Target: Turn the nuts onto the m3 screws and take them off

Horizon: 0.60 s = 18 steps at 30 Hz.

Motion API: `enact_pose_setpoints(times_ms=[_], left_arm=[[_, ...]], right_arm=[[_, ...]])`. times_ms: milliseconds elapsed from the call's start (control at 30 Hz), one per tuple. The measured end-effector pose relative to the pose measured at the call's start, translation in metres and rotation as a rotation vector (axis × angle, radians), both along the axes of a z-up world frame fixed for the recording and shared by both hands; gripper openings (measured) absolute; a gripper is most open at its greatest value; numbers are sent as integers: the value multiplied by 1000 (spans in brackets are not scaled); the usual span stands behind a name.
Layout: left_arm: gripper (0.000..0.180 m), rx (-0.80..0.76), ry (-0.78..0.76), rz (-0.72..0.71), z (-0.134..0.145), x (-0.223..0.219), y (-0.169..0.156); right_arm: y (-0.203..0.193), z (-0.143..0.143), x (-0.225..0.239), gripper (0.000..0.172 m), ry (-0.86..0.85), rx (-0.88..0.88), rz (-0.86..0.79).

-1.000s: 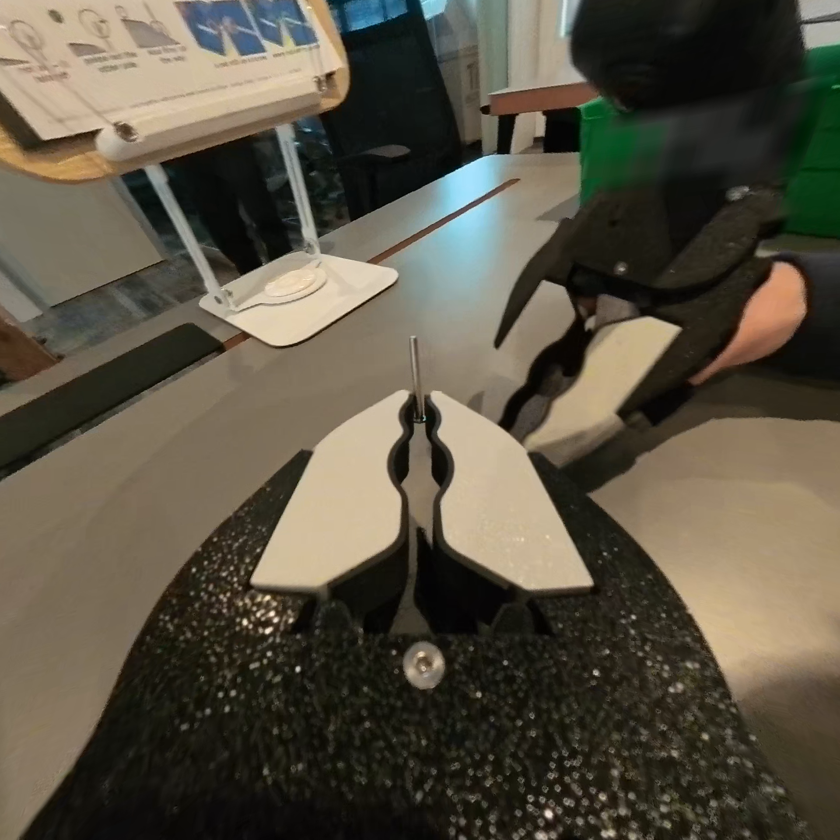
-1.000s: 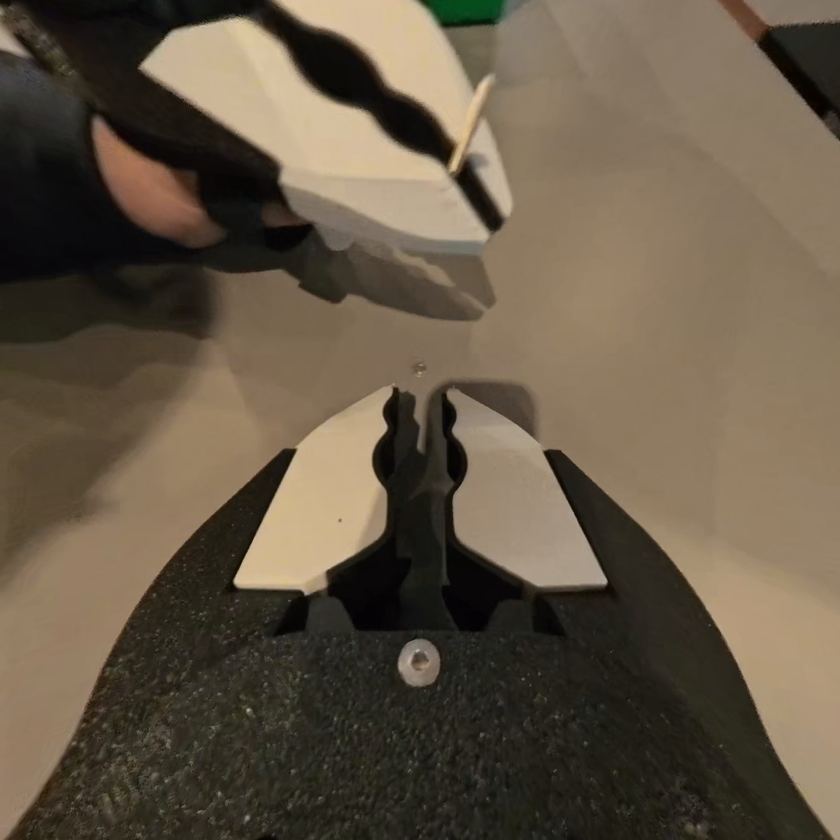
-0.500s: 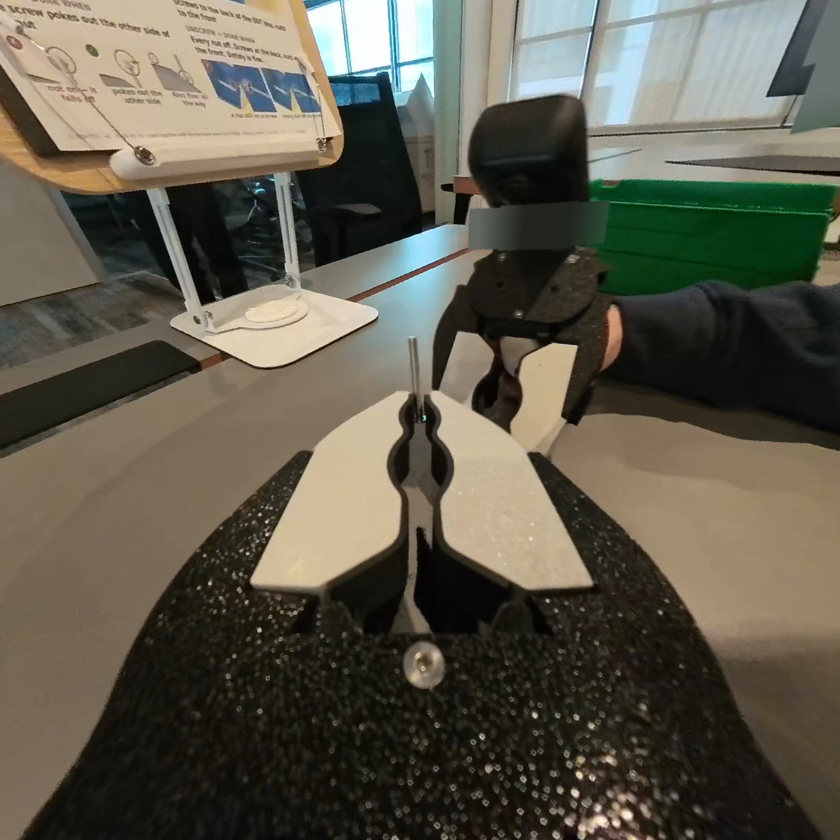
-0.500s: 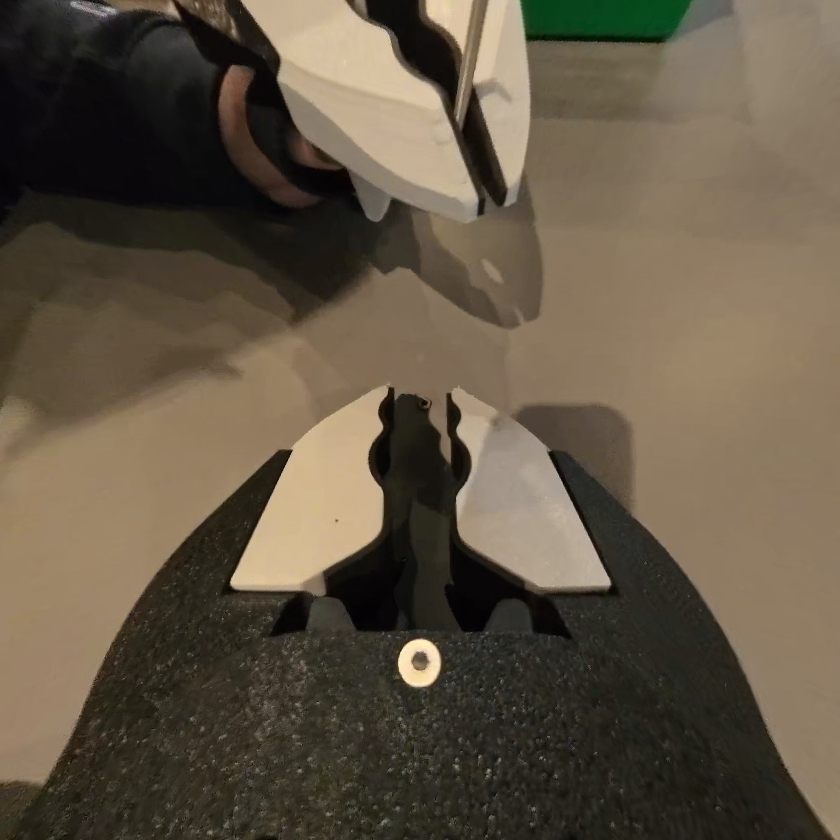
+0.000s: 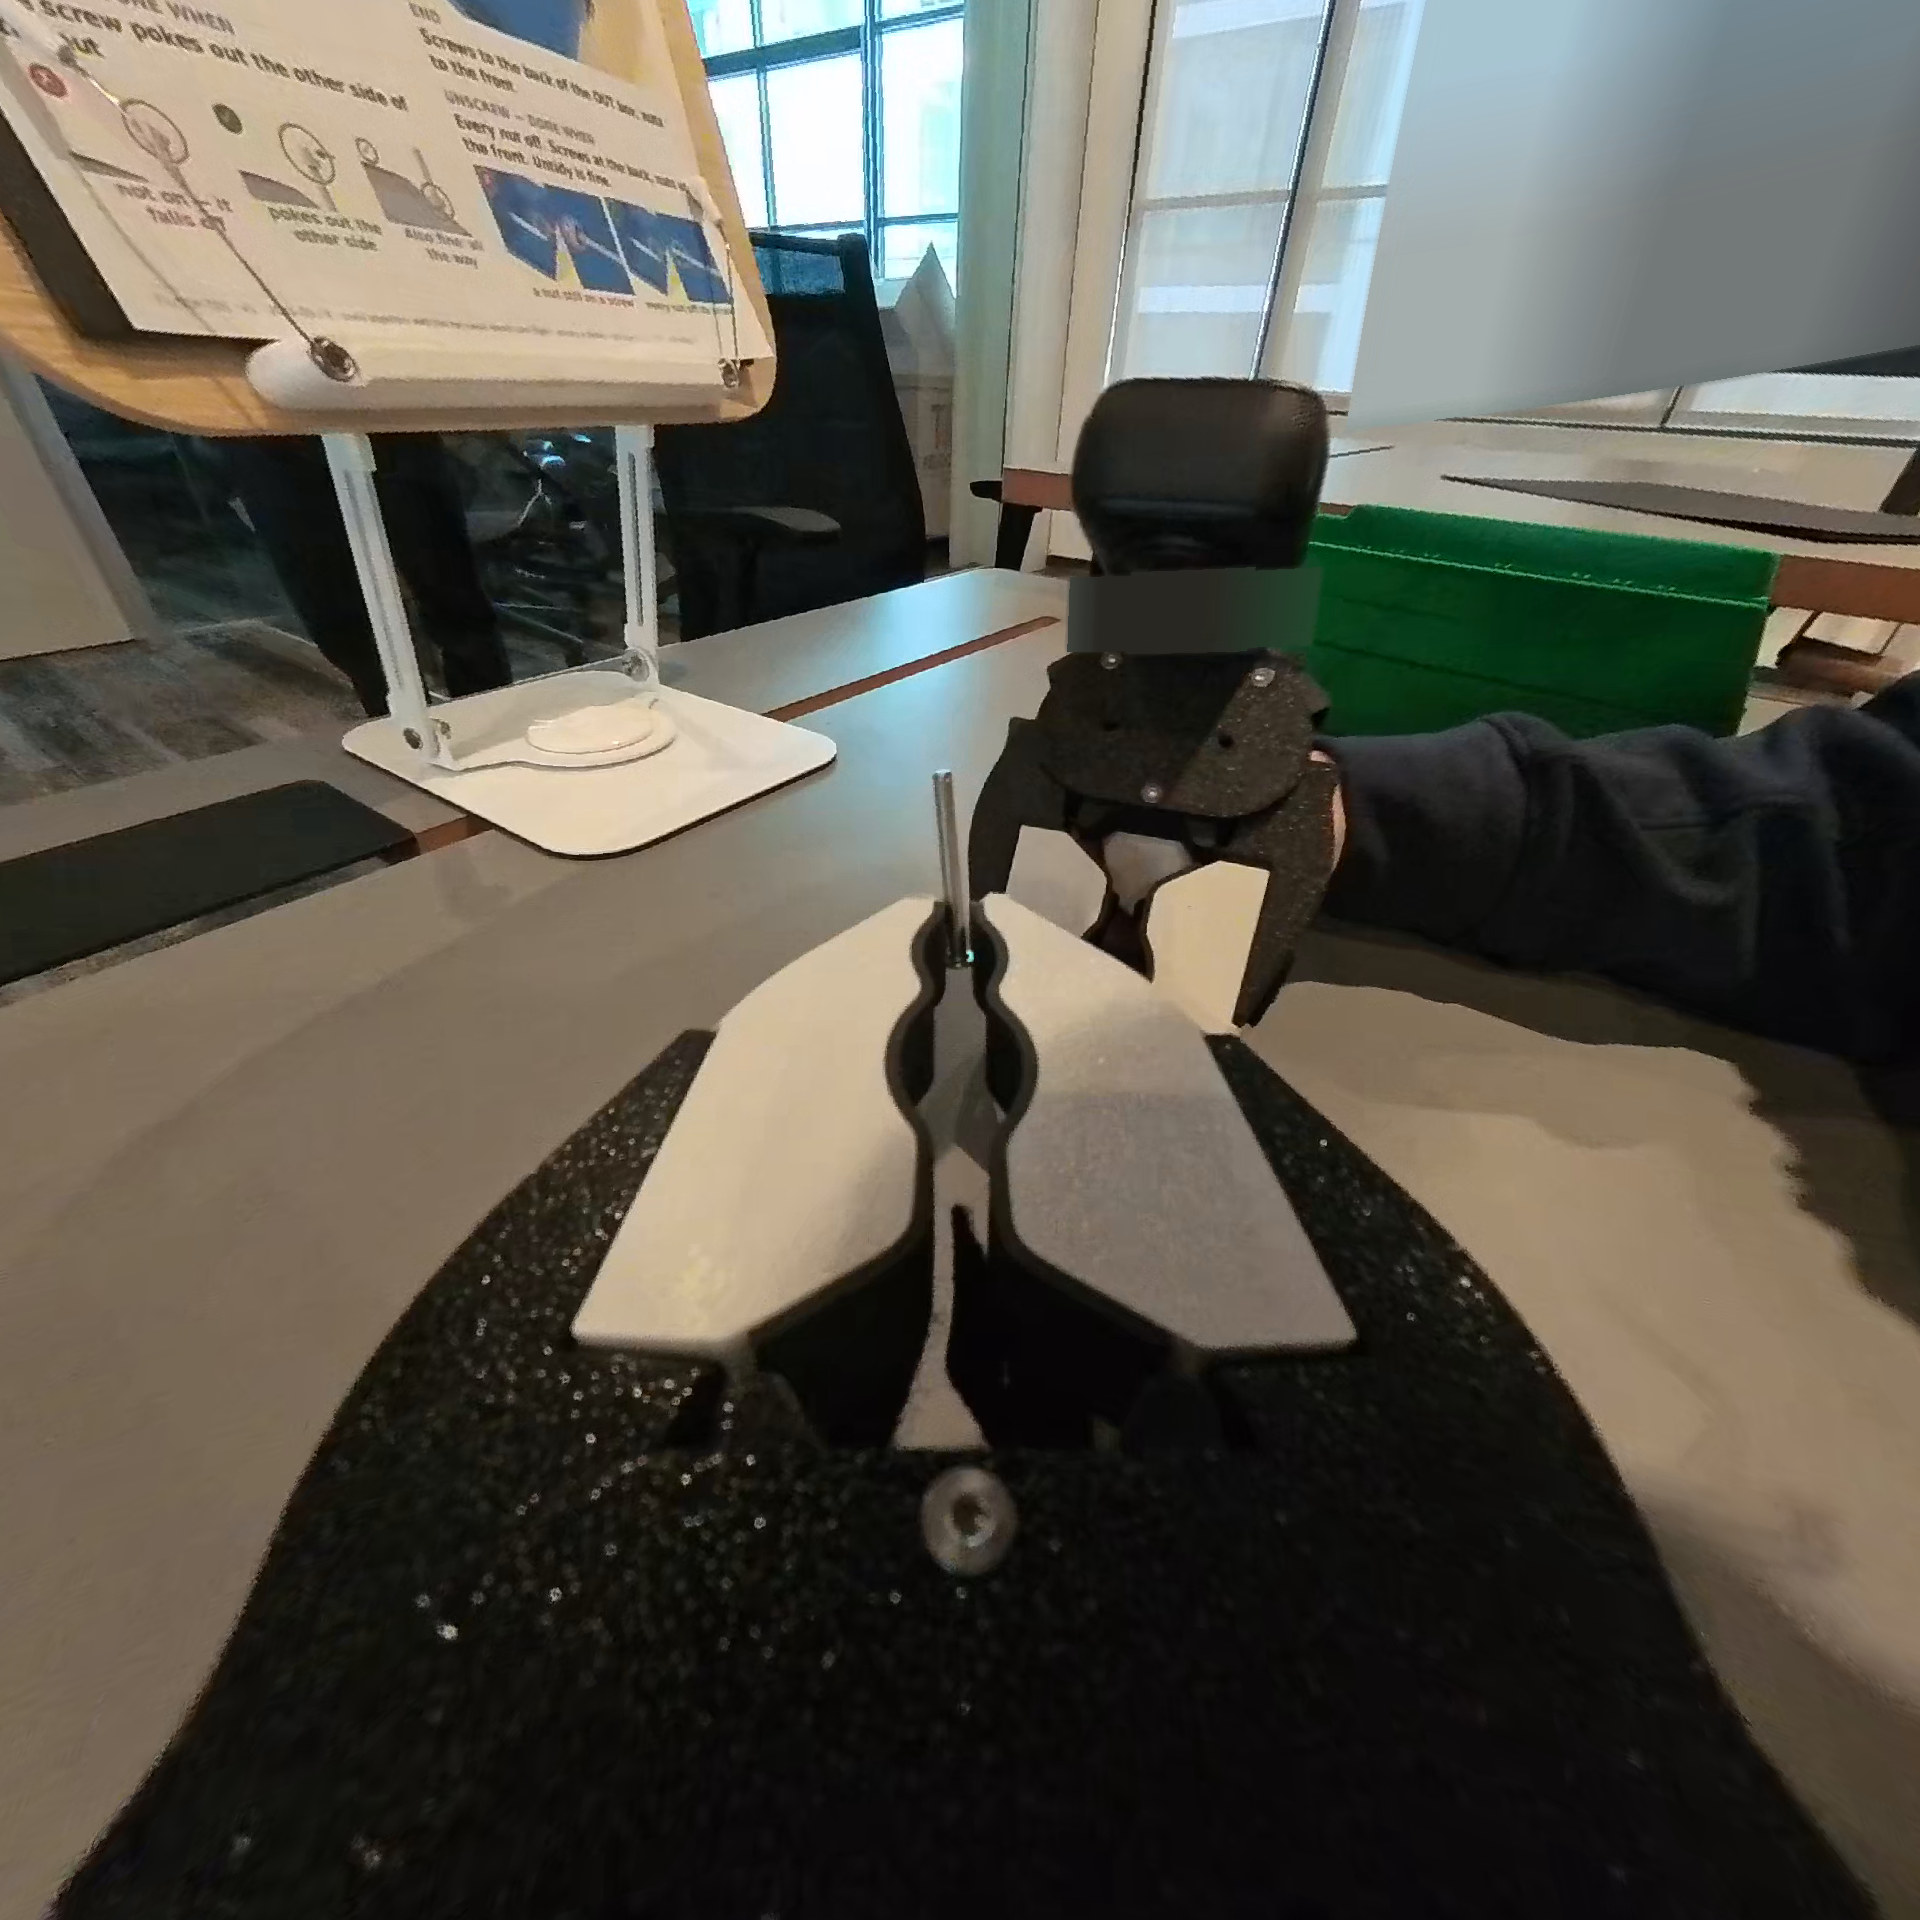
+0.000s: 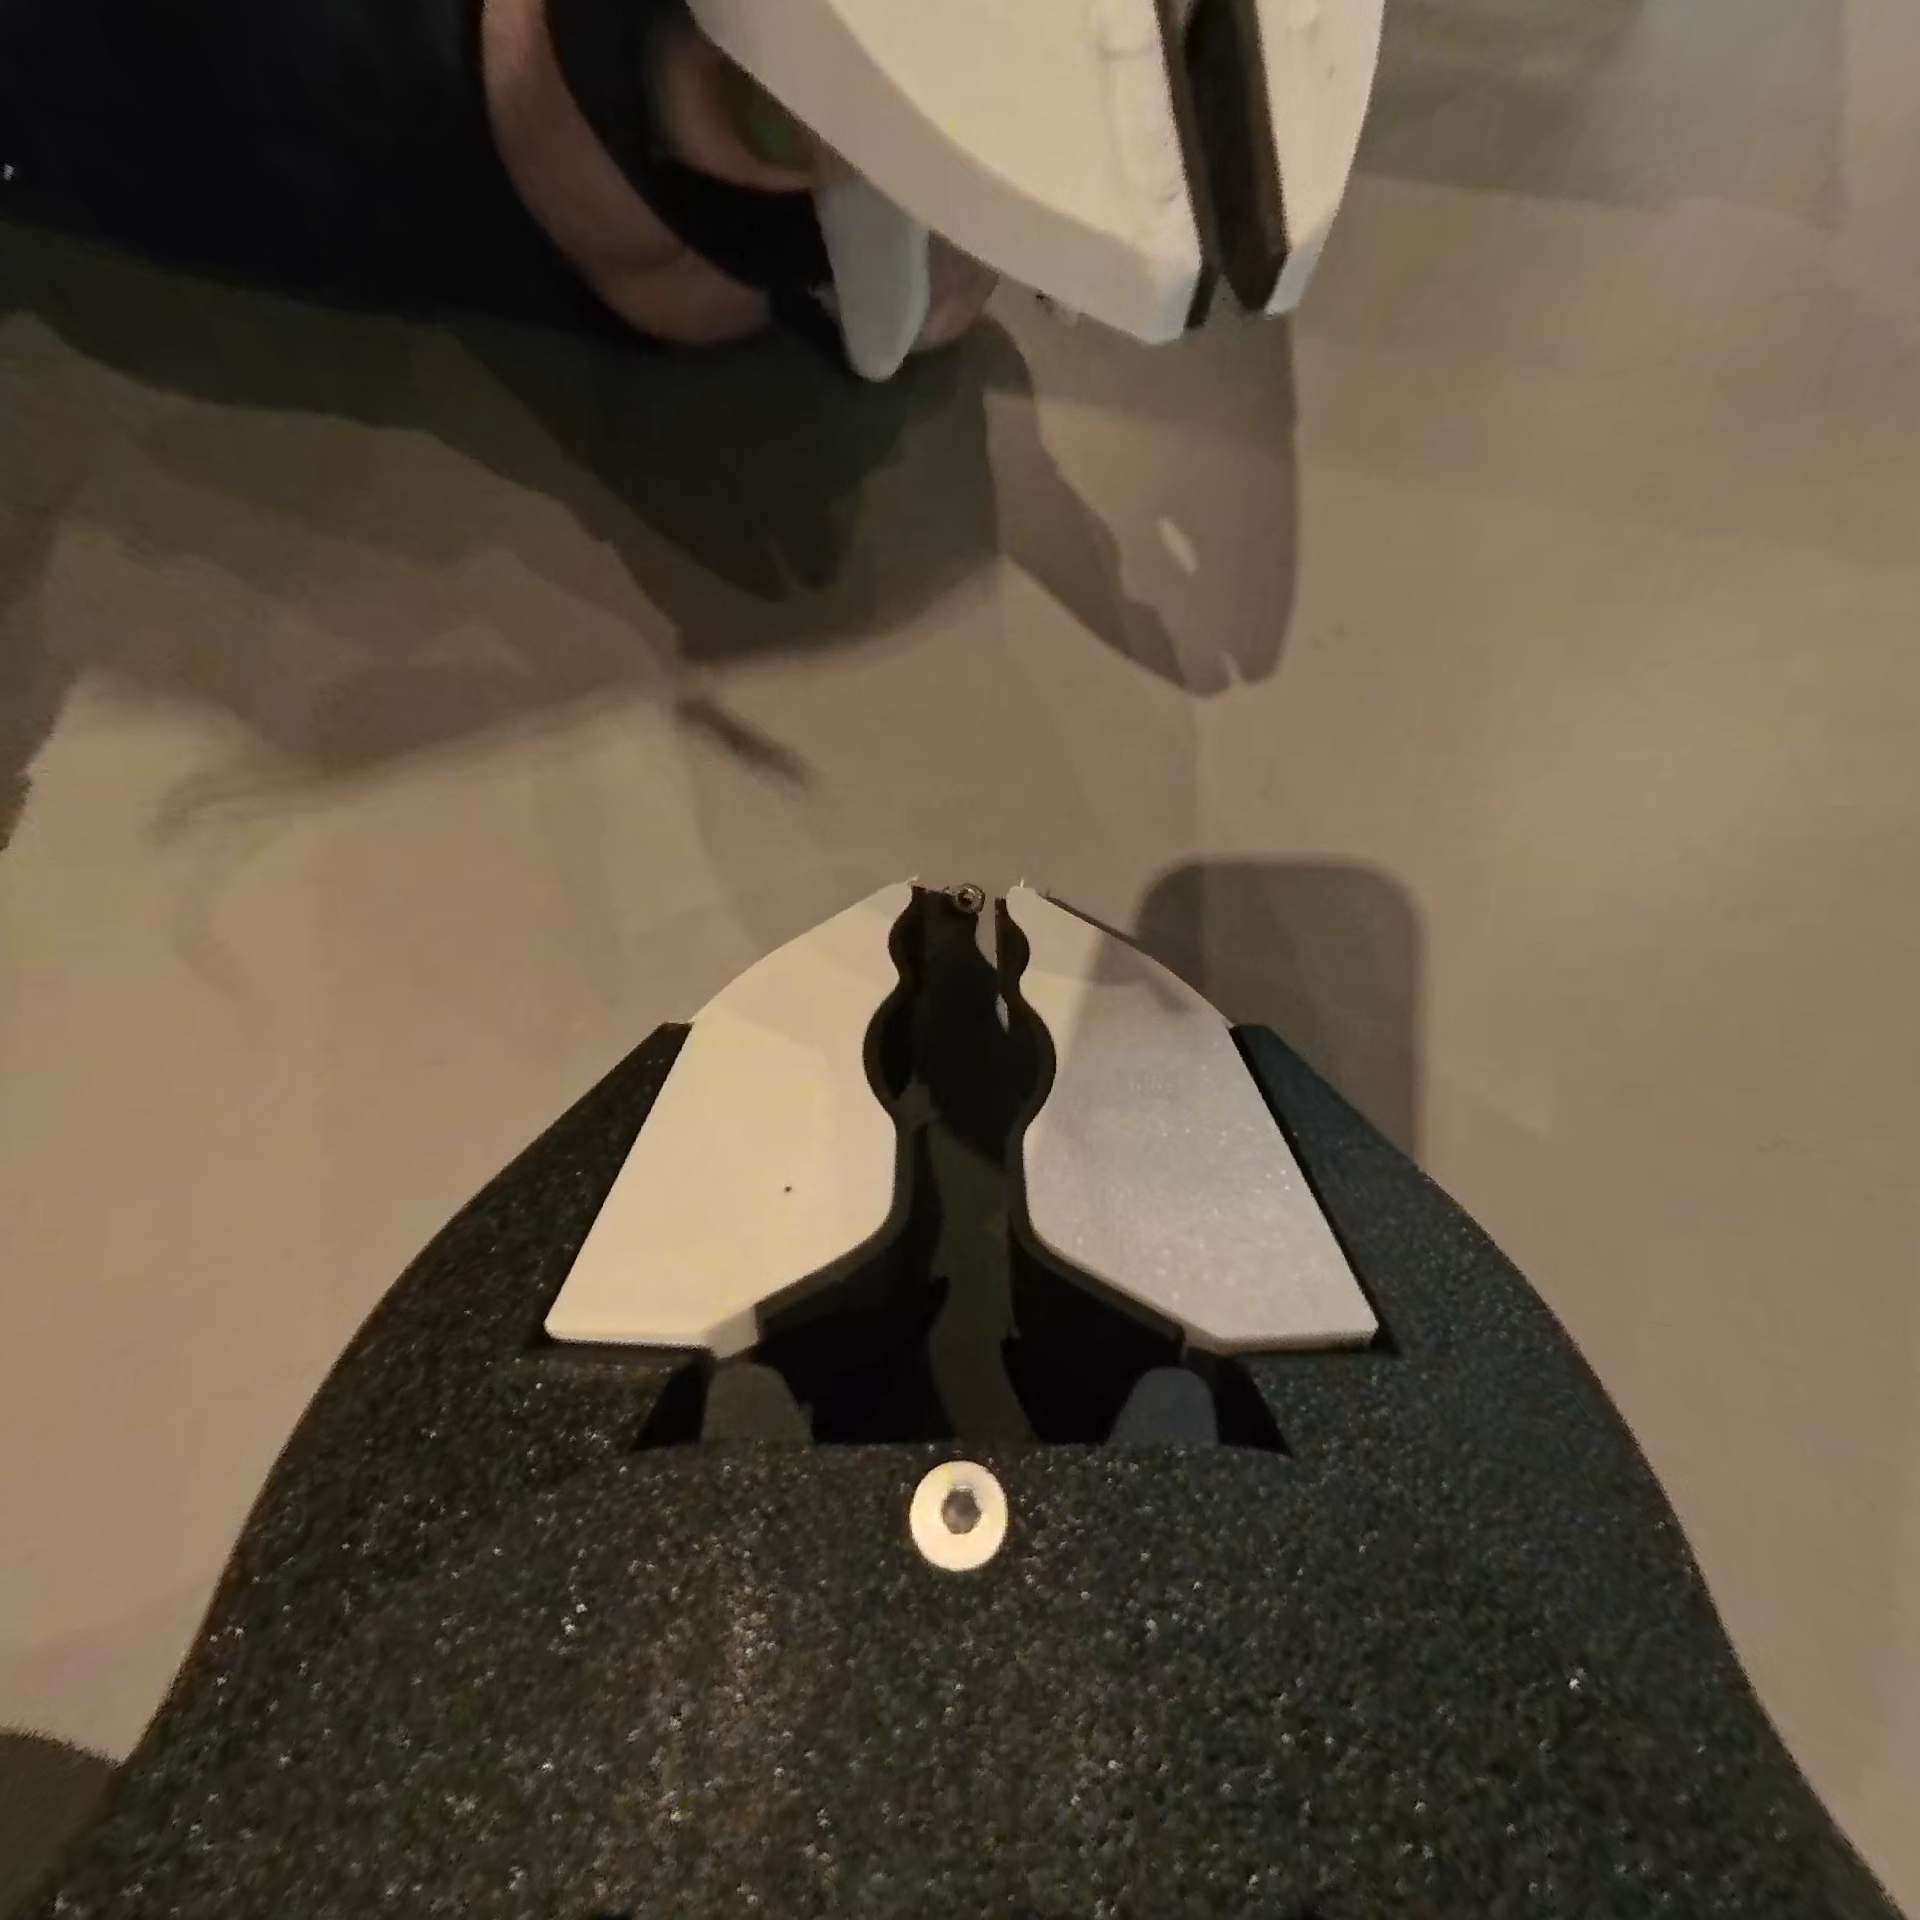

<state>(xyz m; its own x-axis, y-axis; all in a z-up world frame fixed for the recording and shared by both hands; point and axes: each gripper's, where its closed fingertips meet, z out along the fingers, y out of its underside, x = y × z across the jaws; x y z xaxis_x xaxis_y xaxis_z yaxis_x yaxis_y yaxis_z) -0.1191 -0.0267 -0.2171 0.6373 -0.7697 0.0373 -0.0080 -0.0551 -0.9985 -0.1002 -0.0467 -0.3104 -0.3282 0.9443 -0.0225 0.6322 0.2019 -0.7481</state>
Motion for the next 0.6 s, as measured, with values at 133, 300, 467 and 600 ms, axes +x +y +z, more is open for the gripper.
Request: enact_pose_setpoints(times_ms=[133,300,467,600], left_arm=[[3,-2,-3,0,0,0,0],[3,-3,0,-2,0,0,0],[3,-3,1,-3,0,0,0],[3,-2,6,-4,-1,1,0]], right_arm=[[1,0,-1,11,1,4,-5],[1,0,-2,8,6,24,-9],[2,0,-2,7,12,45,-12],[1,-1,-2,5,25,87,-6]])
